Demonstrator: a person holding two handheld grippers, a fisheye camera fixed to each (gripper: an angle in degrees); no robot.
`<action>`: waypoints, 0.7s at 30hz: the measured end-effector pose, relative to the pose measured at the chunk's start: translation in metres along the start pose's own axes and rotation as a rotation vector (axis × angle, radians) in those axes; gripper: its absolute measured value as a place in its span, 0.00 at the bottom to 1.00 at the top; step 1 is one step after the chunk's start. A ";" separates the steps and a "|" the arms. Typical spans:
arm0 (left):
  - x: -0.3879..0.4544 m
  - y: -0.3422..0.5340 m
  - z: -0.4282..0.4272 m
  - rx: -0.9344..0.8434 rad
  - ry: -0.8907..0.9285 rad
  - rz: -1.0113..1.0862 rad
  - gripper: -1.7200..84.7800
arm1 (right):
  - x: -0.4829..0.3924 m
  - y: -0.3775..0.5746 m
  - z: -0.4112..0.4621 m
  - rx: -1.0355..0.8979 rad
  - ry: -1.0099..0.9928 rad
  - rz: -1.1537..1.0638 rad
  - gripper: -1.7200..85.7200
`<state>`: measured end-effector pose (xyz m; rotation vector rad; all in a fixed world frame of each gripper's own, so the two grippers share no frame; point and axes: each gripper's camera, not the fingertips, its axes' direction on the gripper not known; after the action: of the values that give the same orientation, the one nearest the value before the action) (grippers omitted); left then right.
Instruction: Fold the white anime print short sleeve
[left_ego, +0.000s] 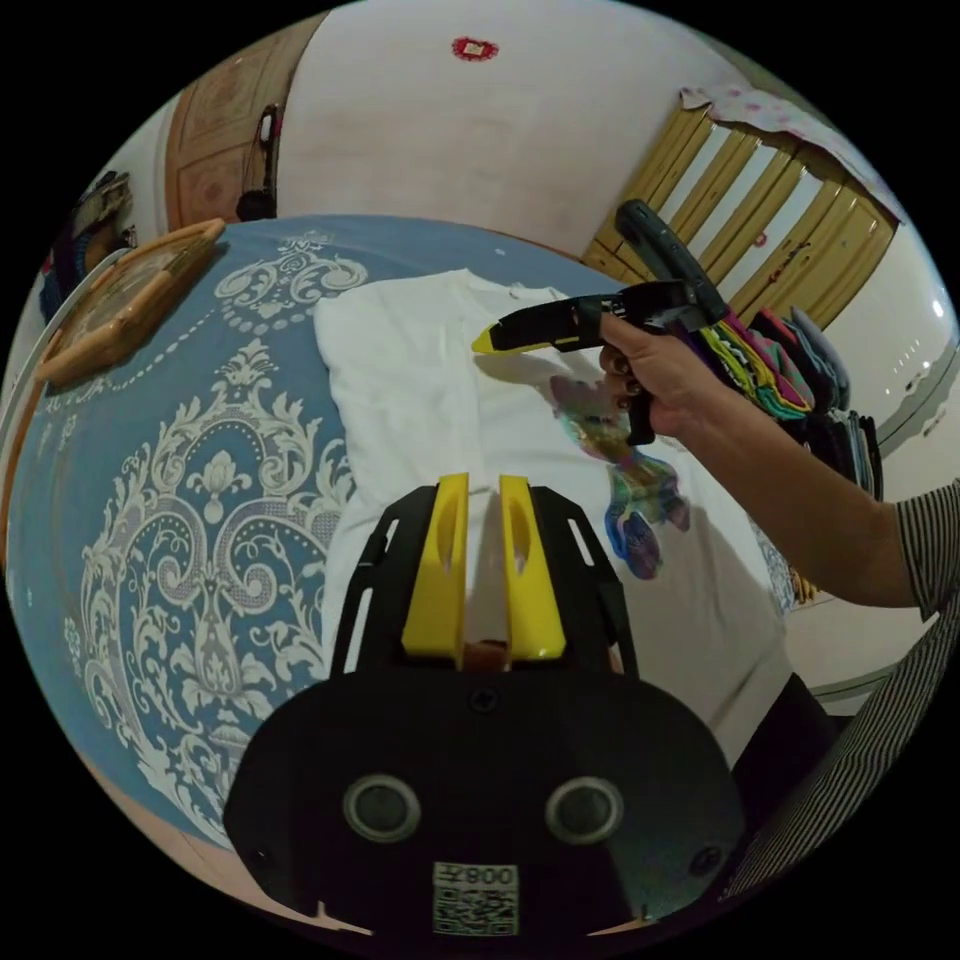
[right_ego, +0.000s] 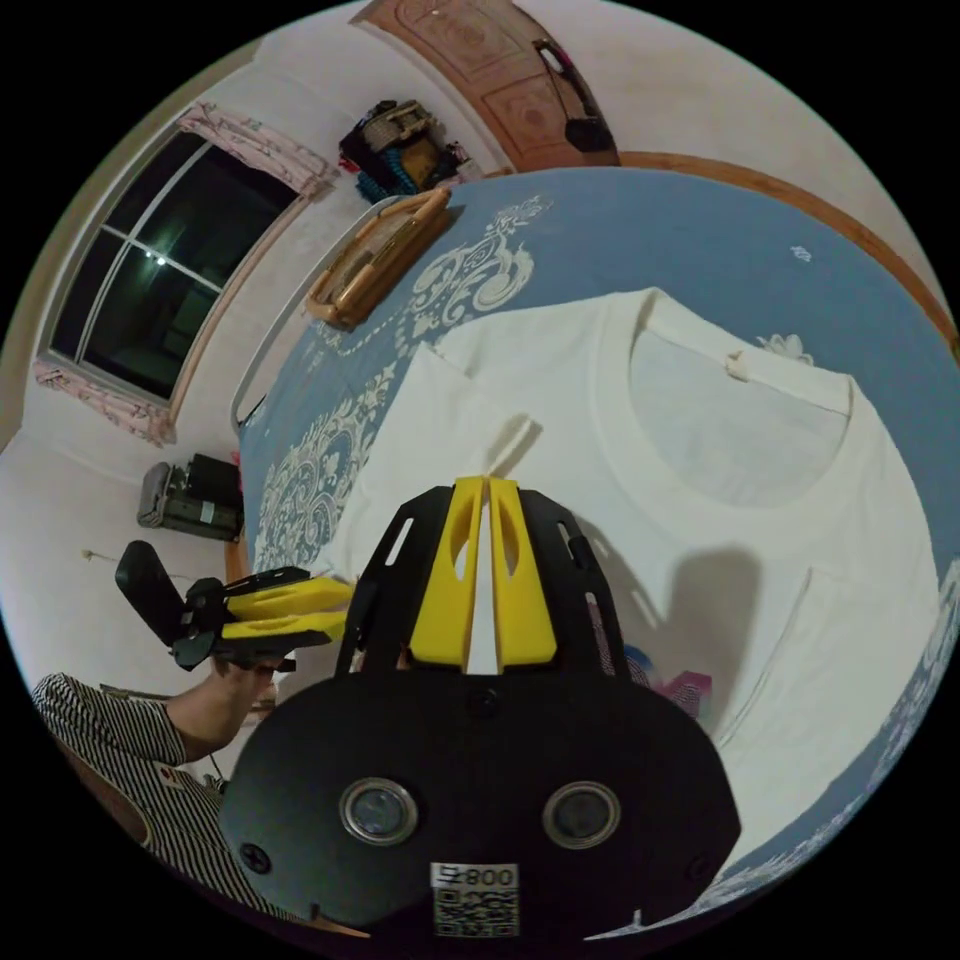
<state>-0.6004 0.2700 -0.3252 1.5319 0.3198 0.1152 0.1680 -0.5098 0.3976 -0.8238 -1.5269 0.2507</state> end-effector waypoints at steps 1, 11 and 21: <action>0.002 0.001 -0.002 0.006 0.002 -0.005 0.09 | 0.004 0.006 -0.009 0.023 0.019 0.019 0.02; 0.006 0.016 0.000 -0.078 -0.086 -0.095 0.04 | -0.003 0.046 -0.040 0.039 0.101 -0.050 0.02; 0.003 0.049 -0.034 -0.004 -0.077 -0.160 0.02 | 0.018 0.108 -0.075 0.007 0.115 -0.012 0.02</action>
<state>-0.6004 0.3052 -0.2769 1.4967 0.3789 -0.0693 0.2768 -0.4456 0.3575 -0.8100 -1.4224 0.1959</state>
